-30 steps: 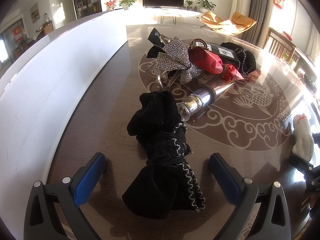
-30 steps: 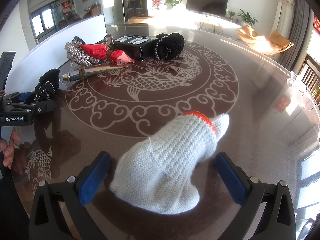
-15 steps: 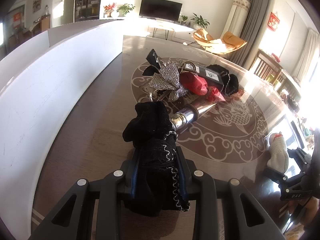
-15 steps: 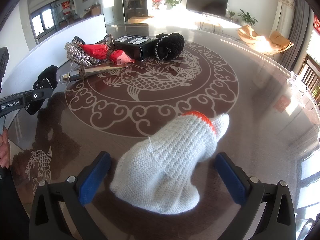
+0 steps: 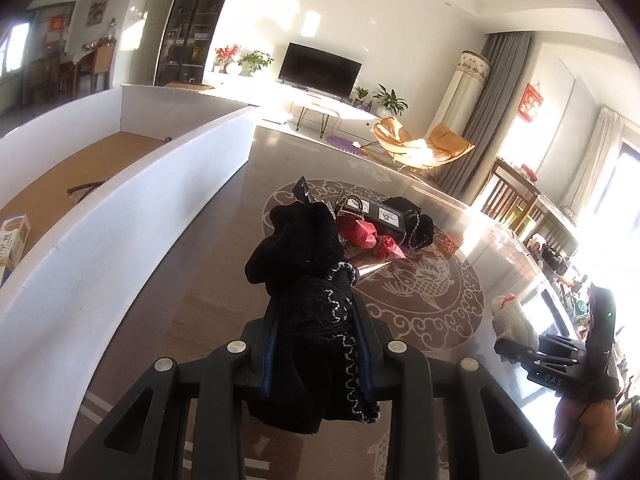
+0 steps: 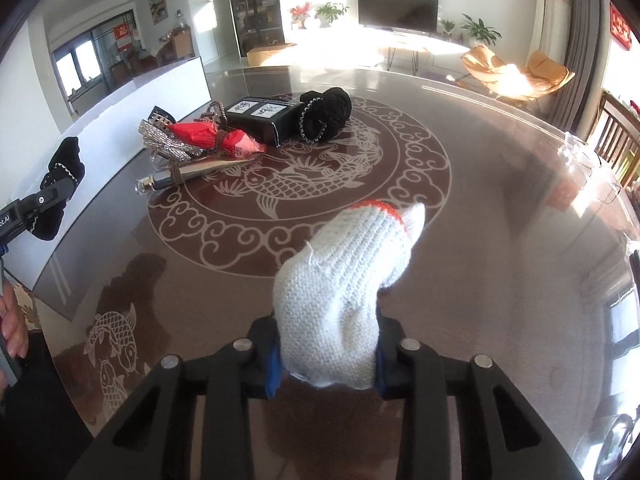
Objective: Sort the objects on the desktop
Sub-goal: 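Carry both gloves into the cardboard bin and open both grippers, then withdraw both tools from the bin back over the table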
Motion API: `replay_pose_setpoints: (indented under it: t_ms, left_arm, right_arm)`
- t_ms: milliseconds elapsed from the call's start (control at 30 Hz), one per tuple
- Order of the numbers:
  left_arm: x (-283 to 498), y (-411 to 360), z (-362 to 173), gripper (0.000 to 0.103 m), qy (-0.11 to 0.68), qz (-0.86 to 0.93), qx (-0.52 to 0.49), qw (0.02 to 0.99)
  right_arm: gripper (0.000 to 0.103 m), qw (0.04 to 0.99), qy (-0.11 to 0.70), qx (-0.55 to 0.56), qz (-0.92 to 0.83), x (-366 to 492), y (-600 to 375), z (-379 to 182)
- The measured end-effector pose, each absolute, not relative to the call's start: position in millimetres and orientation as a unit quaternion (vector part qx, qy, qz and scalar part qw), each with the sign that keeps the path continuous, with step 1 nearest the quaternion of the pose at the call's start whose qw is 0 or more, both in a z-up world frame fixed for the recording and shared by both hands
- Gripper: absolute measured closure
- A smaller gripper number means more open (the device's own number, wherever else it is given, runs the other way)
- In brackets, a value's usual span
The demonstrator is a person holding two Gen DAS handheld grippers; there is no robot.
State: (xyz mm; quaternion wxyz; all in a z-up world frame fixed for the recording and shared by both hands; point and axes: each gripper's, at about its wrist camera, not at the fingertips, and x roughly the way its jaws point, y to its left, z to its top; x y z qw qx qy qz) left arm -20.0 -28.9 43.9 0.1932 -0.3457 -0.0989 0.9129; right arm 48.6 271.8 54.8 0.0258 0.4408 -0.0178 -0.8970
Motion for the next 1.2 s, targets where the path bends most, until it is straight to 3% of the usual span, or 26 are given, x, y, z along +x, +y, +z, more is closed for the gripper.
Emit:
replay_pose_setpoints:
  t_ms: [133, 300, 467, 600, 667, 767, 800, 833, 1033, 1133, 1200]
  left_arm:
    - [0, -59, 80, 0.072, -0.137, 0.918, -0.325, 0.180]
    - [-5, -137, 129, 0.072, -0.122, 0.937, -0.310, 0.108]
    - [-43, -229, 122, 0.072, -0.127, 0.924, -0.361, 0.011]
    - [-72, -275, 103, 0.072, -0.123, 0.905, -0.405, -0.036]
    - [-85, -288, 90, 0.069, -0.118, 0.892, -0.433, -0.057]
    - [-97, -297, 71, 0.053, -0.101, 0.869, -0.471, -0.119]
    - [-97, -298, 66, 0.041, -0.102, 0.865, -0.475, -0.125]
    - [-95, -298, 64, 0.036, -0.106, 0.868, -0.470, -0.123]
    - [-62, -261, 78, 0.036, -0.102, 0.899, -0.412, -0.104]
    - [-45, -214, 101, 0.036, -0.099, 0.917, -0.385, -0.046]
    - [-36, -173, 115, 0.028, -0.092, 0.924, -0.371, 0.010]
  right_arm:
    - [0.069, 0.073, 0.002, 0.411, -0.909, 40, 239, 89]
    - [0.068, 0.192, 0.029, 0.362, -0.912, 4, 138, 143]
    - [0.068, 0.314, 0.049, 0.336, -0.886, -36, 4, 168]
    - [0.067, 0.371, 0.082, 0.346, -0.857, -59, -93, 156]
    - [0.060, 0.395, 0.088, 0.373, -0.835, -74, -126, 140]
    - [0.027, 0.400, 0.091, 0.418, -0.811, -93, -153, 115]
    - [0.023, 0.397, 0.088, 0.420, -0.811, -95, -154, 112]
    - [0.023, 0.393, 0.082, 0.418, -0.815, -95, -149, 112]
    - [0.014, 0.369, 0.036, 0.362, -0.856, -65, -75, 130]
    - [0.001, 0.322, 0.027, 0.320, -0.891, -33, -9, 131]
    - [0.000, 0.274, 0.019, 0.311, -0.910, -12, 43, 120]
